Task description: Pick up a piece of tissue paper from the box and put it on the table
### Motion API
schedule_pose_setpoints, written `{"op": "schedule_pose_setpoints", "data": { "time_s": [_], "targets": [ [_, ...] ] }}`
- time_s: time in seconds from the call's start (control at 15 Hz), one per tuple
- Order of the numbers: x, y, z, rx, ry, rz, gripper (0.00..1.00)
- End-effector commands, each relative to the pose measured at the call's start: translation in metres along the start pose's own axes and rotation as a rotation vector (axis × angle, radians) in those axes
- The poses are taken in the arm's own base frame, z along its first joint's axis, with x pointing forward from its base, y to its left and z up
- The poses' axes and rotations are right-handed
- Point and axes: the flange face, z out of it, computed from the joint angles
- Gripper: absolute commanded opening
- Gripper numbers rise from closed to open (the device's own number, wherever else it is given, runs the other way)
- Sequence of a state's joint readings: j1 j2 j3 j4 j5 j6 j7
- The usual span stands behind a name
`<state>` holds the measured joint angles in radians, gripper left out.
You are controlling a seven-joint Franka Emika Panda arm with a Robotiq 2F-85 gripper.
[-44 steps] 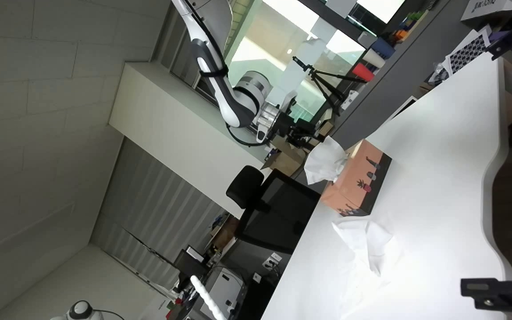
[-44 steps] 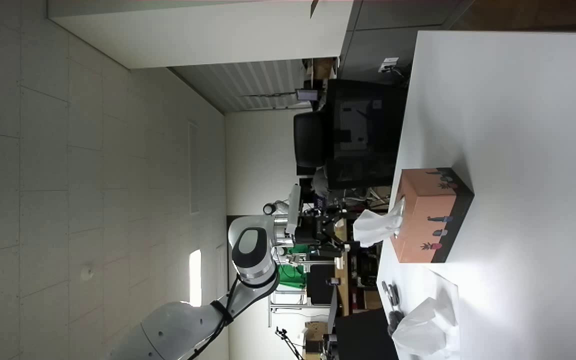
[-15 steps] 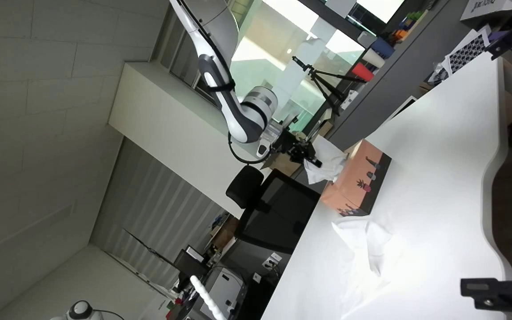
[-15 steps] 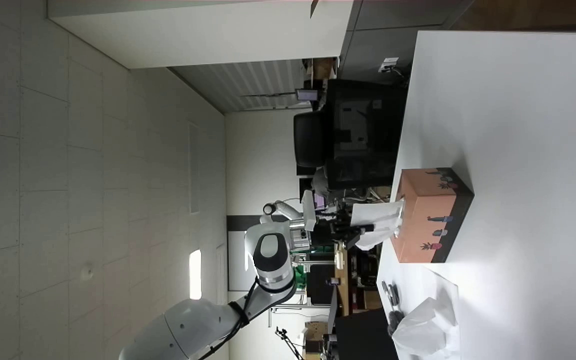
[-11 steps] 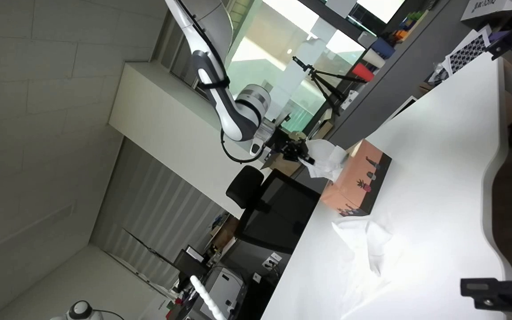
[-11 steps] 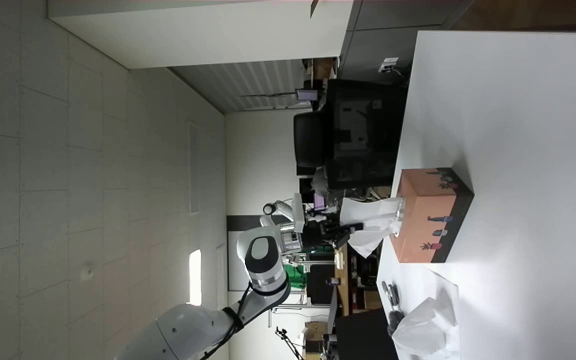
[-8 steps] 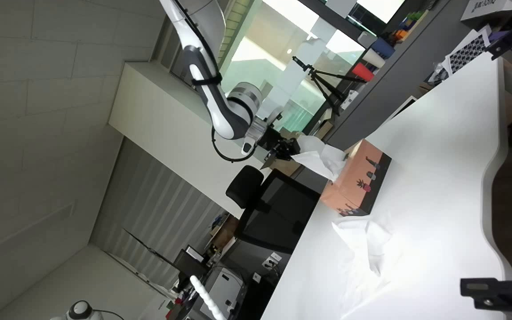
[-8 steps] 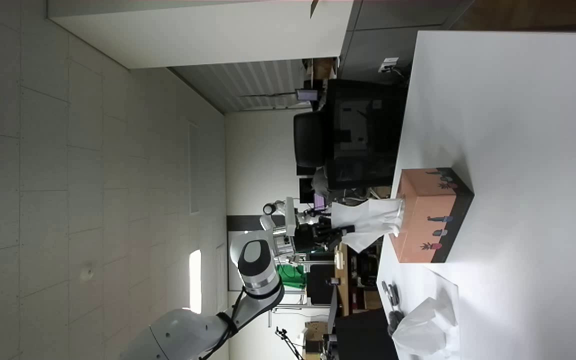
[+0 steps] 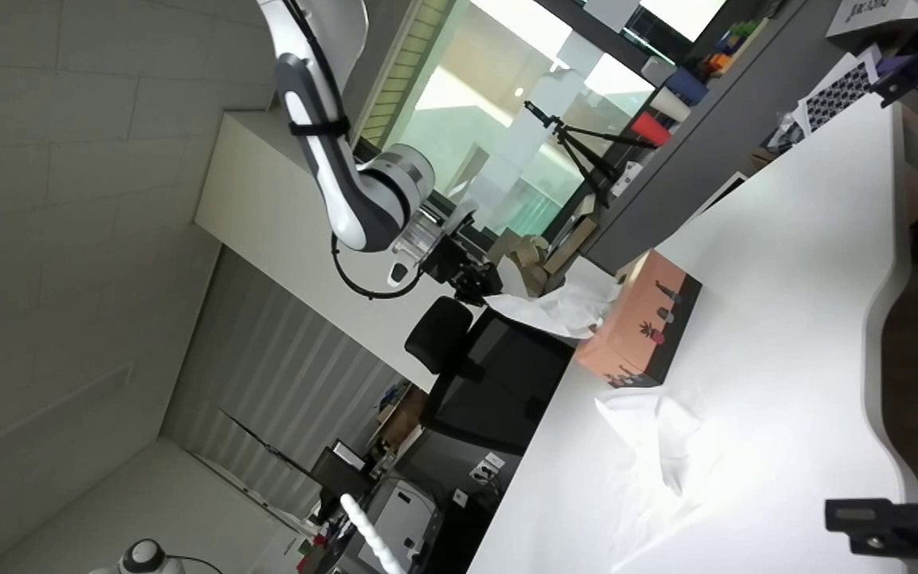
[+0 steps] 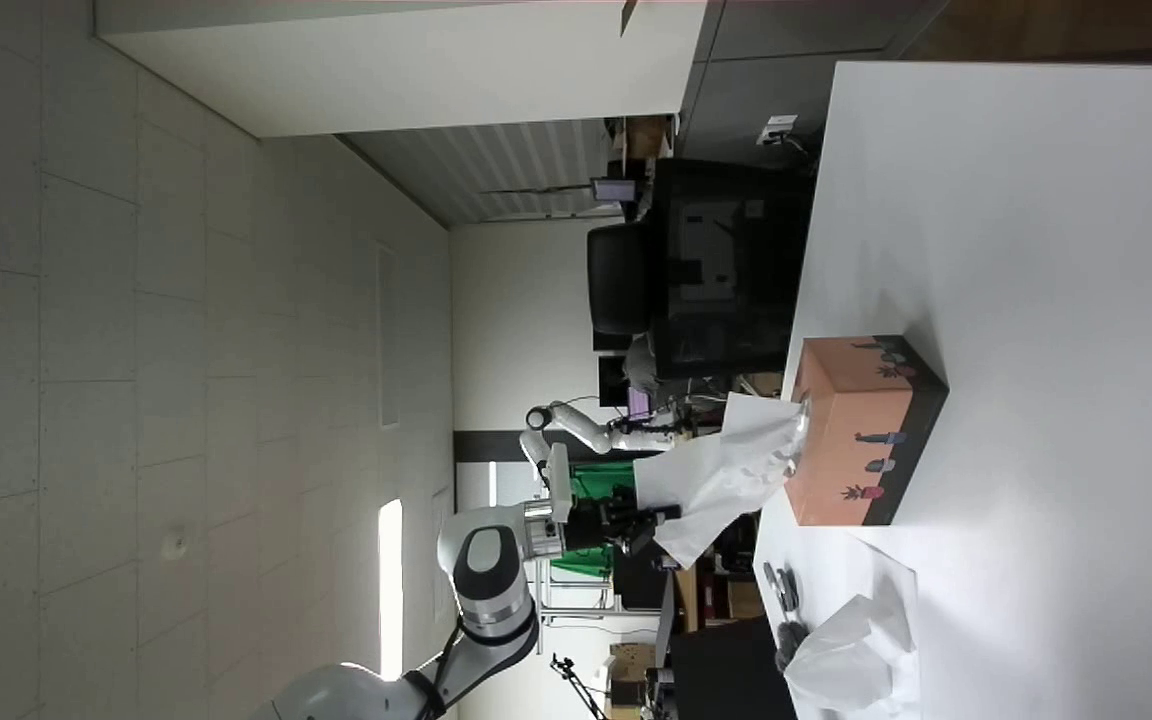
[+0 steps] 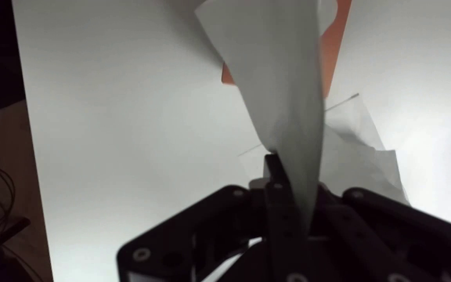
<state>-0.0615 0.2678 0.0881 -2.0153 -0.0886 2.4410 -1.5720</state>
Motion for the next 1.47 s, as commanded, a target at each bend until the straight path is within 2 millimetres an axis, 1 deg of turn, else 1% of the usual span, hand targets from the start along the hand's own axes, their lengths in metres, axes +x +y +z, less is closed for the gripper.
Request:
{"op": "schedule_pose_setpoints", "data": {
  "time_s": [0.0,0.13,0.33,0.53,0.73,0.93,1.13,1.4],
  "targets": [
    [0.032,-0.027,0.000,0.011,0.063,-0.009,0.00],
    [0.051,-0.043,0.013,0.060,0.093,-0.031,0.00],
    [0.073,-0.065,0.034,0.129,0.151,-0.063,0.00],
    [0.083,-0.089,0.052,0.237,0.155,-0.081,0.00],
    [0.081,-0.110,0.061,0.317,0.119,-0.094,0.00],
    [0.076,-0.126,0.076,0.394,0.114,-0.086,0.00],
    [0.065,-0.144,0.100,0.466,0.107,-0.071,0.00],
    [0.056,-0.158,0.135,0.473,0.126,-0.025,0.00]
  ]
}}
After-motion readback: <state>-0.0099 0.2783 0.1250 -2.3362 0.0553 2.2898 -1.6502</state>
